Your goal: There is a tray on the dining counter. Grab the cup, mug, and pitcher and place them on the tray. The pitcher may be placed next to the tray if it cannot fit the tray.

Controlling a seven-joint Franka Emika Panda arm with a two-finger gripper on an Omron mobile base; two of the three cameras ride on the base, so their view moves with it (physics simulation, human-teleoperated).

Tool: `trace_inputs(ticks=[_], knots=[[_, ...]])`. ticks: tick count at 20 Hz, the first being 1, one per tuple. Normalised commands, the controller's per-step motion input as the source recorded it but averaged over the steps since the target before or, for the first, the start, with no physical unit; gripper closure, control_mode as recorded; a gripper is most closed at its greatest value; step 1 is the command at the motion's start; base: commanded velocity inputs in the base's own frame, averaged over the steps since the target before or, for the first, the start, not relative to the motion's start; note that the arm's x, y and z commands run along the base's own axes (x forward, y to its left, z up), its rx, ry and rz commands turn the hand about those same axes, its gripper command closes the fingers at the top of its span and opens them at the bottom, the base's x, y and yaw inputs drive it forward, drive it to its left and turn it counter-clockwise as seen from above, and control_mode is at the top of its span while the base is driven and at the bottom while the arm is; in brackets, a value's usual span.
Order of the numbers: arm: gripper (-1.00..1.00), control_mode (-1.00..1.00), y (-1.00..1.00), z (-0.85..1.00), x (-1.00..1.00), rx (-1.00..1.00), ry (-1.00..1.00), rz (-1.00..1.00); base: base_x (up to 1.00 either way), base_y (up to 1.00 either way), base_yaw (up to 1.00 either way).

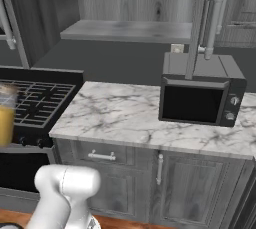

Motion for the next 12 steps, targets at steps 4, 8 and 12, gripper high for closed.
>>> trace_inputs(ticks=[4, 8, 12], knots=[[1.00, -1.00, 0.00, 0.06, -0.37, -0.02, 0.00, 0.27, 0.00, 0.00, 0.00], [1.00, -1.00, -0.07, 0.00, -0.16, 0.00, 0.00, 0.30, 0.00, 0.00, 0.00], [1.00, -1.00, -0.04, 0.00, -0.02, 0.00, 0.00, 0.26, 0.00, 0.00, 0.00]])
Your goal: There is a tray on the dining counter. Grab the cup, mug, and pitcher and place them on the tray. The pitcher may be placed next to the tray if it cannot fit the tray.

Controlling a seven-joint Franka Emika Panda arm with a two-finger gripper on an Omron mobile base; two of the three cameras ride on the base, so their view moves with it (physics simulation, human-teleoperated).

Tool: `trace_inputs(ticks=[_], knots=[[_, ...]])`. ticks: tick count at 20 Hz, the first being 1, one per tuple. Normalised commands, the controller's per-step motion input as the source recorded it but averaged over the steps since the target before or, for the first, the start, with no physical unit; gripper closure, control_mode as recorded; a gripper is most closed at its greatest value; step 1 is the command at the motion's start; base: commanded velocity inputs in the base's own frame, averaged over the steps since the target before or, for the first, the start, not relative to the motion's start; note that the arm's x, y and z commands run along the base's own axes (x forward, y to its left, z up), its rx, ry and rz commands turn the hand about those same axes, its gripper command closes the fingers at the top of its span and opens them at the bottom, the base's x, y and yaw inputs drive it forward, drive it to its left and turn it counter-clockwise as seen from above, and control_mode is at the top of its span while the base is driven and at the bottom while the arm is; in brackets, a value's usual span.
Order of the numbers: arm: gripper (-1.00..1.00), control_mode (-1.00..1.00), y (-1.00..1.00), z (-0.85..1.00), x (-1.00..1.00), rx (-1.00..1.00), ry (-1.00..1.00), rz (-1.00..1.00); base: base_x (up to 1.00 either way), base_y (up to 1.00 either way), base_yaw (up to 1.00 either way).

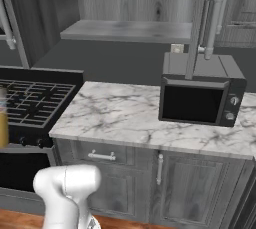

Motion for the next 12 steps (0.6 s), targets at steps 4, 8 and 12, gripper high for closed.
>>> trace_inputs(ticks=[4, 8, 12], knots=[[1.00, -1.00, 0.00, 0.00, -0.01, 0.00, 0.00, 0.22, 0.00, 0.00, 0.00], [1.00, 1.00, 0.00, 0.00, 0.00, 0.00, 0.00, 0.00, -0.51, 0.02, 0.13], [1.00, 1.00, 0.00, 0.00, 0.00, 0.00, 0.00, 0.00, -0.98, 0.35, 0.04]])
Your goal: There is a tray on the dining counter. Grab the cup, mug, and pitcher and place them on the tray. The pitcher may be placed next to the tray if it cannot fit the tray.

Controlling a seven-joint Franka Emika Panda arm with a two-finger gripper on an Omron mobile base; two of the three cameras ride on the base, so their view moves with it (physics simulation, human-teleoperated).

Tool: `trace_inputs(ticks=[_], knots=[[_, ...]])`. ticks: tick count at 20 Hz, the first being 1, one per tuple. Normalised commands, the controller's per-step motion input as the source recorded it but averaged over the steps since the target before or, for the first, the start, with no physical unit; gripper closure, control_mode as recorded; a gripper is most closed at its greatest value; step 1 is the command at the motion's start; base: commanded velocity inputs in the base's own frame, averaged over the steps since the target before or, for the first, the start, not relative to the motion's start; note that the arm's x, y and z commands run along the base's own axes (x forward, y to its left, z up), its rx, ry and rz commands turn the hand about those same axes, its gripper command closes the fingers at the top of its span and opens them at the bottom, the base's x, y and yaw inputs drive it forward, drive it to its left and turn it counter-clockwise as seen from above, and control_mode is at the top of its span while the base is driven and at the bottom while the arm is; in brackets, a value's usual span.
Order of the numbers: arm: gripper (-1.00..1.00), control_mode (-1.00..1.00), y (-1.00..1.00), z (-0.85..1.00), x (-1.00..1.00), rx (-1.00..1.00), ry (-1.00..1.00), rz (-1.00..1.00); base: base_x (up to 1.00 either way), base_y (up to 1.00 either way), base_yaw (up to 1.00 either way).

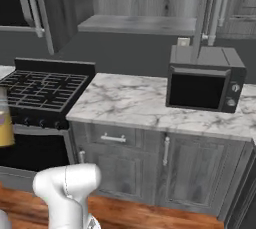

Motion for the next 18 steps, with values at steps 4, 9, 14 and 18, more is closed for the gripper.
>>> trace_inputs(ticks=[4, 9, 14, 18], knots=[[1.00, 1.00, 0.00, 0.00, 0.00, 0.00, 0.00, 0.00, -0.75, 0.59, 0.01], [1.00, 1.00, 0.00, 0.00, 0.00, 0.00, 0.00, 0.00, -0.28, 0.93, 0.05], [1.00, 1.00, 0.00, 0.00, 0.00, 0.00, 0.00, 0.00, 0.00, 0.88, 0.59], [1.00, 1.00, 0.00, 0.00, 0.00, 0.00, 0.00, 0.00, -0.02, 0.60, 0.84]])
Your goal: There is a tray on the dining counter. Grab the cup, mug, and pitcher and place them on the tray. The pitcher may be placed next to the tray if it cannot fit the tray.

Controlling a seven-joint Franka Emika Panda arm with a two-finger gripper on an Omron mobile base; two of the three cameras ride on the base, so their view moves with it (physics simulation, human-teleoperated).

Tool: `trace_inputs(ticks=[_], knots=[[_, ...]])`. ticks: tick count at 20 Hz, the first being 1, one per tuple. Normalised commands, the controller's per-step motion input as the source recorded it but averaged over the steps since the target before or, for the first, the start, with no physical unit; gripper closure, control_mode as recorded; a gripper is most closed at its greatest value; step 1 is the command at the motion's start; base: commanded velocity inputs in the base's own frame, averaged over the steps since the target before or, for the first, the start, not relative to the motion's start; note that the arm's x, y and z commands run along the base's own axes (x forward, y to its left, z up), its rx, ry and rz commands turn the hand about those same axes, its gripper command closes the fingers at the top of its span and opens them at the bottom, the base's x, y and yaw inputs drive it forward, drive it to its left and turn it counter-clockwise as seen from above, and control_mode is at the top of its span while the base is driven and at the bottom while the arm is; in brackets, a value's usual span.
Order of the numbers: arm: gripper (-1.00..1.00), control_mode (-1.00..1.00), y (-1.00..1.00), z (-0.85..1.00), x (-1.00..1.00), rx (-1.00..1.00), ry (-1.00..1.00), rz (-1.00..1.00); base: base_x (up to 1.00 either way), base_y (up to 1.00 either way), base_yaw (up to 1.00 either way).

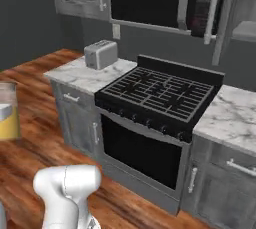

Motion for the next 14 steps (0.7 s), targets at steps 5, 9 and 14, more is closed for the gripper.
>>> trace_inputs(ticks=[5, 9, 14], knots=[[1.00, 1.00, 0.00, 0.00, 0.00, 0.00, 0.00, 0.00, -0.11, 0.46, 0.89], [1.00, 1.00, 0.00, 0.00, 0.00, 0.00, 0.00, 0.00, -0.22, 0.45, 0.86], [1.00, 1.00, 0.00, 0.00, 0.00, 0.00, 0.00, 0.00, -0.31, 0.48, 0.81]])
